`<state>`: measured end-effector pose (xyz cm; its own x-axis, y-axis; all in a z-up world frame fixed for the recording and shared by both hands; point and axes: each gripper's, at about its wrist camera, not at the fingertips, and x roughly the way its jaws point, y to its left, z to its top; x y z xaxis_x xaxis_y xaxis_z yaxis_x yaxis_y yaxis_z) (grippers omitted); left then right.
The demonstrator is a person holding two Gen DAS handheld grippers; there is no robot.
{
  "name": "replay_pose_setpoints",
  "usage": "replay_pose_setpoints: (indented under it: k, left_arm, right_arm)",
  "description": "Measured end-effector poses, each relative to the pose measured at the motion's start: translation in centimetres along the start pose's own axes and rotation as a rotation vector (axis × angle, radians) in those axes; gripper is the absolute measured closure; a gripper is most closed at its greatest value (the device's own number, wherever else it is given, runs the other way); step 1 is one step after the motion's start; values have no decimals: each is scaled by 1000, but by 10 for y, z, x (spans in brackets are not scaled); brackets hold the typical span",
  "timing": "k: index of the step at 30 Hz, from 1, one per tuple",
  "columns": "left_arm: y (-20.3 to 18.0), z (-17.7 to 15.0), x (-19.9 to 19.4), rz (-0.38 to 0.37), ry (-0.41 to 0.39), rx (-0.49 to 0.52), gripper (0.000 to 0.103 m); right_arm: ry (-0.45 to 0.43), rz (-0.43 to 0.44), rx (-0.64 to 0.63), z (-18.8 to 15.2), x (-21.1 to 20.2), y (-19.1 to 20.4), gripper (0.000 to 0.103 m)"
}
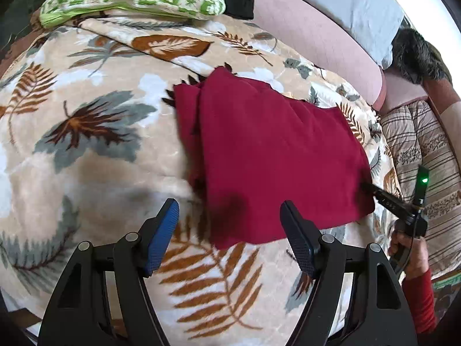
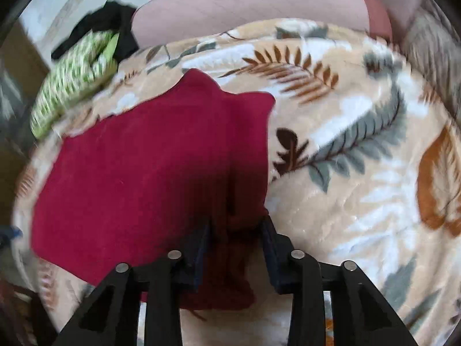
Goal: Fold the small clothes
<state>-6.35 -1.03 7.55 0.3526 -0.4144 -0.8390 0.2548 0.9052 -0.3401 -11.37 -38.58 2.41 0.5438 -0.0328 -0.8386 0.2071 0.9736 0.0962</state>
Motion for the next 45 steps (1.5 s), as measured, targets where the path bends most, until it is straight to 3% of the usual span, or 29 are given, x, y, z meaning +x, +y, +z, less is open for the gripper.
replay_pose_setpoints:
  k: [3, 6, 9, 12, 15, 19, 25, 33, 40, 45]
  left_arm:
    - [1, -4, 14, 1, 25, -12, 29]
    - [5, -11, 37, 42, 75, -18, 29]
    - [10, -15, 45, 50, 89, -33, 29]
    - [9, -14, 43, 64, 79, -22, 29]
    - [5, -13, 42, 93, 67, -4, 29]
    - [-1, -9, 39, 133, 37, 25, 29]
    - [-3, -3, 33, 173, -7, 63, 29]
    - [4, 7, 47, 170, -4, 43, 29]
    - [4, 10, 58, 164, 9, 19, 29]
    - [3, 15, 52, 146, -7, 8, 29]
  right_arm:
    - [-9, -14, -5, 5, -4, -3, 81]
    - [39, -39, -7, -9, 11, -10, 81]
    - [18, -58, -28, -9, -2, -6, 81]
    - [-47, -79, 7, 0, -28, -8, 70]
    - [-127, -9, -16, 13, -51, 10, 63]
    - [-109, 117, -62, 27, -39, 49, 63]
    - [-55, 113, -108, 50, 7, 89, 63]
    - [-43, -61, 58, 72, 49, 47, 63]
    - [-48, -61, 75, 92, 70, 23, 62]
    - [-48, -31, 72, 90, 51, 27, 62]
